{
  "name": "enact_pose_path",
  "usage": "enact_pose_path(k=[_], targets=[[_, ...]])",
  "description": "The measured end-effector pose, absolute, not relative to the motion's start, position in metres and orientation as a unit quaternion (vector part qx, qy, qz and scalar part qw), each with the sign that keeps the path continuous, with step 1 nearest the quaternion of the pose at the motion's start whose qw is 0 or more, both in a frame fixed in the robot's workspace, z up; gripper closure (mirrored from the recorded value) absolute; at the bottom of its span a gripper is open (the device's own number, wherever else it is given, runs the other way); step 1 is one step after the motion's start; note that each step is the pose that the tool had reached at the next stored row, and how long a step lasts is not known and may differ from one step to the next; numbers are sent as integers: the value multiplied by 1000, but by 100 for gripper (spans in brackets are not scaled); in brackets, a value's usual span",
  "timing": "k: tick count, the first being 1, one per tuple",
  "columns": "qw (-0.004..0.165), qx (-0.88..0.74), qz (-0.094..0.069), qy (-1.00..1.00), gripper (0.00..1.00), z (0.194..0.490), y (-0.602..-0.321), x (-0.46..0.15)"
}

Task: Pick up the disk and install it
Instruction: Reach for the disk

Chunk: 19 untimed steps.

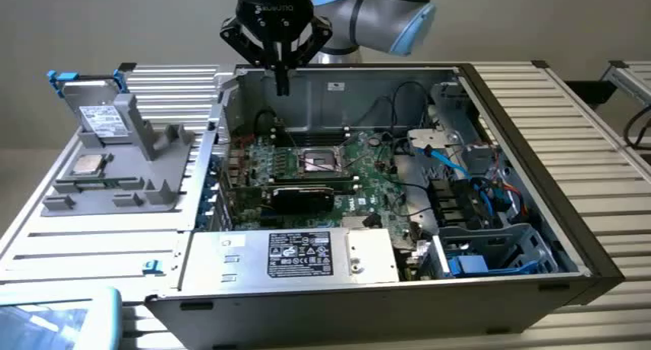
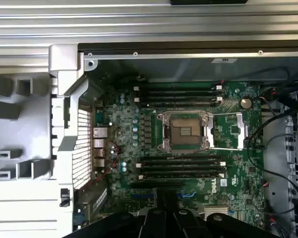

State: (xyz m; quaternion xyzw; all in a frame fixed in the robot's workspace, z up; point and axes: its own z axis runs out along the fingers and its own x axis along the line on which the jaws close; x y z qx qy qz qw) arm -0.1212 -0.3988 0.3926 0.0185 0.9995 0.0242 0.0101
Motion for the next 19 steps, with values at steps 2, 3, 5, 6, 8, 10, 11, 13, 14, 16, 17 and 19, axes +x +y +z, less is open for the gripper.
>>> enact_pose_path(k=[2,3,5,6,8,10,11,13,14,16,17,19], targets=[[10,18,24,999,89,393,-399,-121],[10,17,24,1000,89,393,-399,-121],[10,17,24,1000,89,393,-399,-121],[10,16,24,1000,89,393,-399,-121],[10,16,24,1000,89,393,-399,-121],[10,15,24,1000,89,393,-399,-121],[10,15,24,1000,89,393,-399,-121],[10,14,24,1000,89,393,-399,-121],[10,14,24,1000,89,393,-399,-121],[10,13,24,1000,89,393,-399,-122],[10,13,24,1000,89,393,-399,-124],[10,13,24,1000,89,393,-398,-132]])
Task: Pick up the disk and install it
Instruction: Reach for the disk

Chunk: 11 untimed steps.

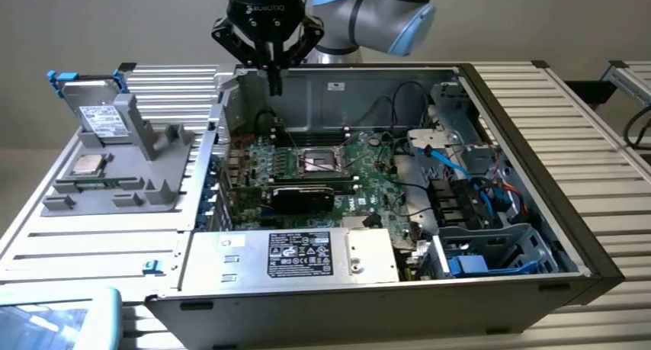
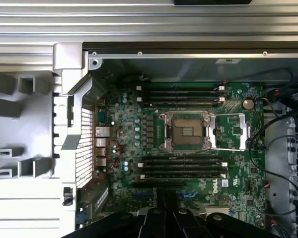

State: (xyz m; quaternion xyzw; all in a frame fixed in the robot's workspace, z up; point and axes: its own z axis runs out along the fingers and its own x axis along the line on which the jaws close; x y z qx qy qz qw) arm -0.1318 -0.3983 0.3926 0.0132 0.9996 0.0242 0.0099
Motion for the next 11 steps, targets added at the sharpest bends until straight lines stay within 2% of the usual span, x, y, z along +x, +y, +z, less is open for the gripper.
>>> enact_pose_path(k=[7,11], targets=[[9,13,24,1000,89,392,-395,-164],[1,13,24,1000,89,393,-392,-179]])
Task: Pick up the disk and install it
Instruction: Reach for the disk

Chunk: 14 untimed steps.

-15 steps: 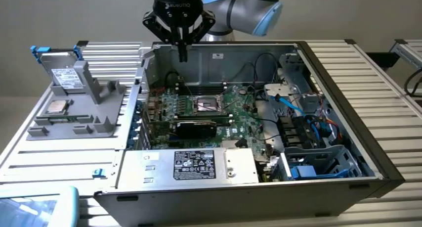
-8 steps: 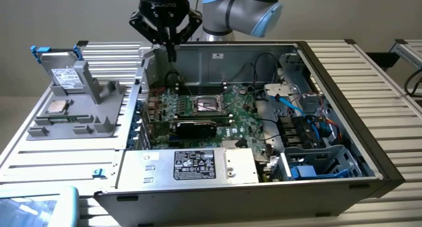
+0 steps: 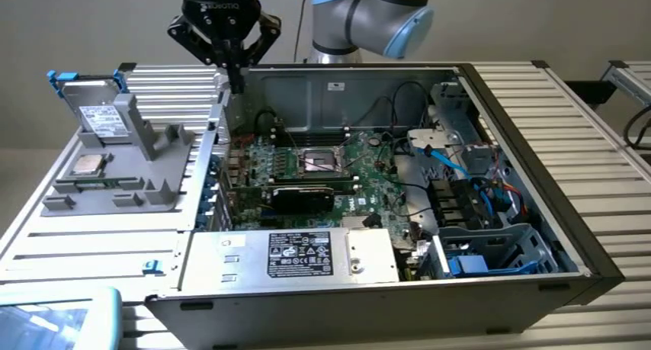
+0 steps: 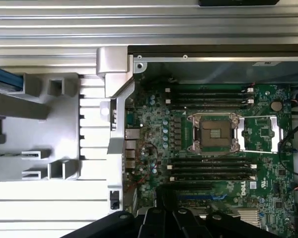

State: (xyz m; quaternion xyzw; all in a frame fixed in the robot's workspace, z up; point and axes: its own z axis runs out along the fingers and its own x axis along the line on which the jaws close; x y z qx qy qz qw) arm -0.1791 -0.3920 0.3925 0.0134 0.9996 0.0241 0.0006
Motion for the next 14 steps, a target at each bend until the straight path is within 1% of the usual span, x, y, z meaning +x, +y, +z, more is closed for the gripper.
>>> enact_pose_path(k=[3,14], targets=[[-3,14,24,1000,89,392,-390,-192],[-3,13,24,1000,89,388,-385,-242]])
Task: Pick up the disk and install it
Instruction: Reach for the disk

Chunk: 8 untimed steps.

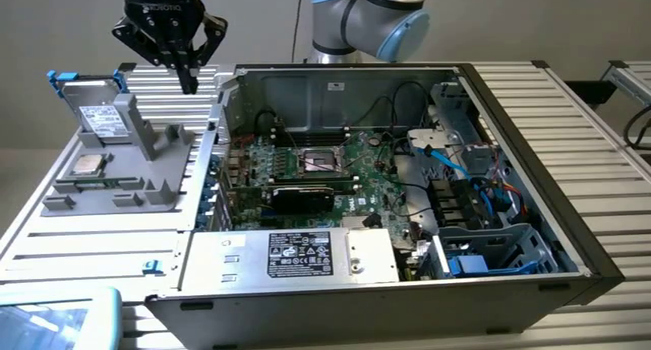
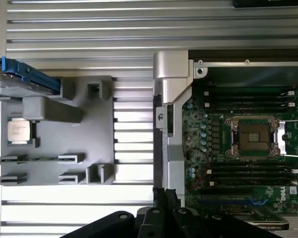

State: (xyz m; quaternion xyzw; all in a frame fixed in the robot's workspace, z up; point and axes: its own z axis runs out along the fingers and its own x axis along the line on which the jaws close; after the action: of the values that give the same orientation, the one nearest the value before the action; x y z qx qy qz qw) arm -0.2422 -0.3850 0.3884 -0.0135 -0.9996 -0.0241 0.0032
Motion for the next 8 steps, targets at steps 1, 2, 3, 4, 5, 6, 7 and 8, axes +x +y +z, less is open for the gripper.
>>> enact_pose_path(k=[1,2,3,4,5,6,7,8], targets=[[3,-13,-24,-1000,89,388,-385,-247],[3,-14,-24,-1000,89,388,-385,-251],[3,-14,-24,-1000,89,388,-385,-255],[3,-13,-24,-1000,89,389,-385,-258],[3,-14,-23,-1000,89,390,-384,-260],[3,-13,-22,-1000,89,391,-383,-262],[3,-14,-20,-1000,89,392,-381,-264],[3,-13,-19,-1000,89,392,-380,-266]])
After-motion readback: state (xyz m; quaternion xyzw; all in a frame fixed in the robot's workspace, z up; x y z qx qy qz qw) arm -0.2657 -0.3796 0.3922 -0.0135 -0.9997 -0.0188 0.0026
